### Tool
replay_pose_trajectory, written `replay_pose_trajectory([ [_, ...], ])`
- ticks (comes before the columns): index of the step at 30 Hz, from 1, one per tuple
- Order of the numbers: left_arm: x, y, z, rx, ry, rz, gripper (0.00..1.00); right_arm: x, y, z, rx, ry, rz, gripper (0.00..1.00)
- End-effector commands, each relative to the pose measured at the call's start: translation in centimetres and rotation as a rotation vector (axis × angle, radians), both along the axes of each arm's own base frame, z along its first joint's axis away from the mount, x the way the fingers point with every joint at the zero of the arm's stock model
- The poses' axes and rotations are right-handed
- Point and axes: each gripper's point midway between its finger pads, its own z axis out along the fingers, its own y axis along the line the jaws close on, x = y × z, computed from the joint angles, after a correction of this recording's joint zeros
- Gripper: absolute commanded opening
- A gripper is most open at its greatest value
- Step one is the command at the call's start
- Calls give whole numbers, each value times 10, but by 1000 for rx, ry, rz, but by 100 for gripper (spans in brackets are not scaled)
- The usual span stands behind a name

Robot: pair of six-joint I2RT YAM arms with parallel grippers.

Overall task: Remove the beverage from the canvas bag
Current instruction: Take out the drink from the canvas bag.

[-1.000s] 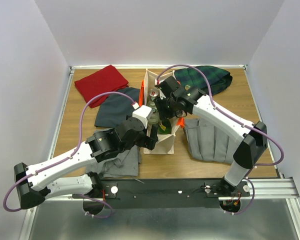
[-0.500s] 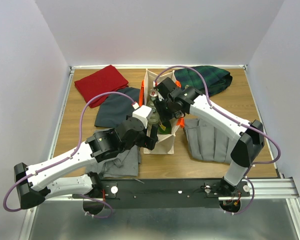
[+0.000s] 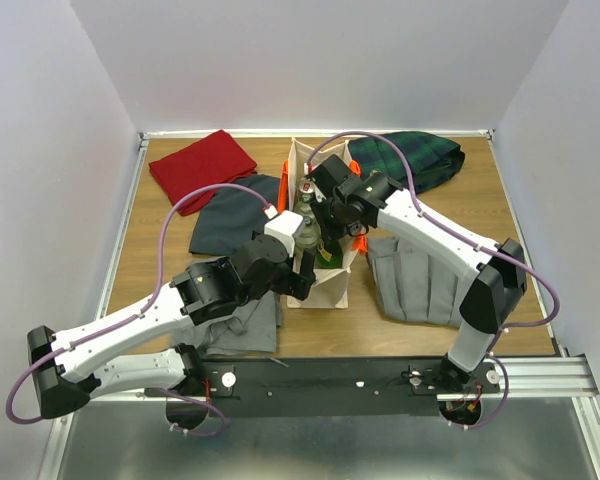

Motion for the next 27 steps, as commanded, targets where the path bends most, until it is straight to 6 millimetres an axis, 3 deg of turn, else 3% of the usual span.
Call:
replay_pose_trajectory([
  [1,-4,9,-5,30,4,6,93,-2,2,1,-19,-1,15,27],
  [7,-3,11,-5,31,0,14,93,-2,4,4,-6,-10,13,2],
  [17,-3,11,-7,34,3,14,93,9,12,32,62,-83,-7,1],
  [27,-4,9,-6,21,3,8,93,22,21,81,154,-192,-23,1],
])
